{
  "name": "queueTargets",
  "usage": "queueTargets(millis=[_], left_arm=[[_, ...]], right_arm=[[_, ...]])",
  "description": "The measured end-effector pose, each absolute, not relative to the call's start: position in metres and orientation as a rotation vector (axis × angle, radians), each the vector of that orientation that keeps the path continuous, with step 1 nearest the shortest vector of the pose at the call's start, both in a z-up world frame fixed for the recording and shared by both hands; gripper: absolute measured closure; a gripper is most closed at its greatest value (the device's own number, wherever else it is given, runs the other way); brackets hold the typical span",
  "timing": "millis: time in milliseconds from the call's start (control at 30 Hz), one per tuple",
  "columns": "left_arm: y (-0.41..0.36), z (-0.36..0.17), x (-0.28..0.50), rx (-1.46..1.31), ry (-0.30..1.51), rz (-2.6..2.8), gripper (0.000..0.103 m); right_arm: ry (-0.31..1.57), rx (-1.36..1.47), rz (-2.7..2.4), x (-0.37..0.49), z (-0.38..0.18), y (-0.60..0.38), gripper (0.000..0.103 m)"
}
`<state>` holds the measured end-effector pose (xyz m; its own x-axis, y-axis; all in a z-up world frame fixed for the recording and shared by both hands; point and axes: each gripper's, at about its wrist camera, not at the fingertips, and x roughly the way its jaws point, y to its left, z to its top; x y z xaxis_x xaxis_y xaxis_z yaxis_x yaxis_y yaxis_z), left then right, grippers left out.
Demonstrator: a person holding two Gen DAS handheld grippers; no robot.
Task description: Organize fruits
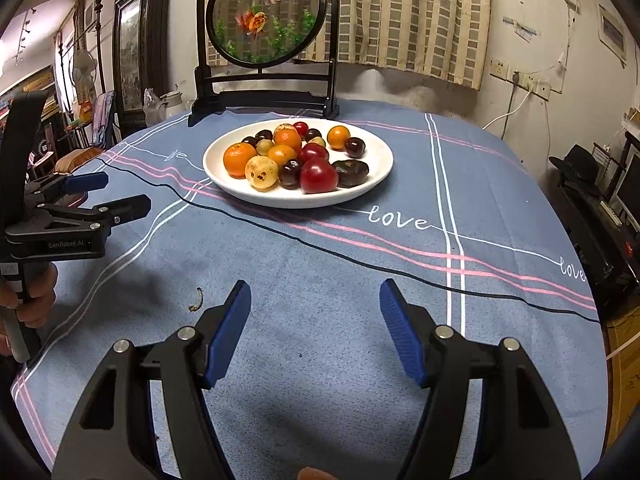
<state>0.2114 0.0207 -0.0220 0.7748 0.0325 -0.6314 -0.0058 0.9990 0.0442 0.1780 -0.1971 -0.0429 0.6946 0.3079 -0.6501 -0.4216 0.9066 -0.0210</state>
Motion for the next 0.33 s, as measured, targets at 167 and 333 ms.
queueTargets(millis=[167,333], left_arm=[[0.0221,-0.0222,0.2127,0.033,0.69,0.024,0.002],[0.0208,-0.0224,0.2115,0.04,0.686,0.027,0.002]], right_arm=[[0.691,-0.172,0.407,0.1782,-0.0428,-0.197,0.036],[0.691,-0.173,0.407,0.178,-0.0428,-0.1971,0.036]])
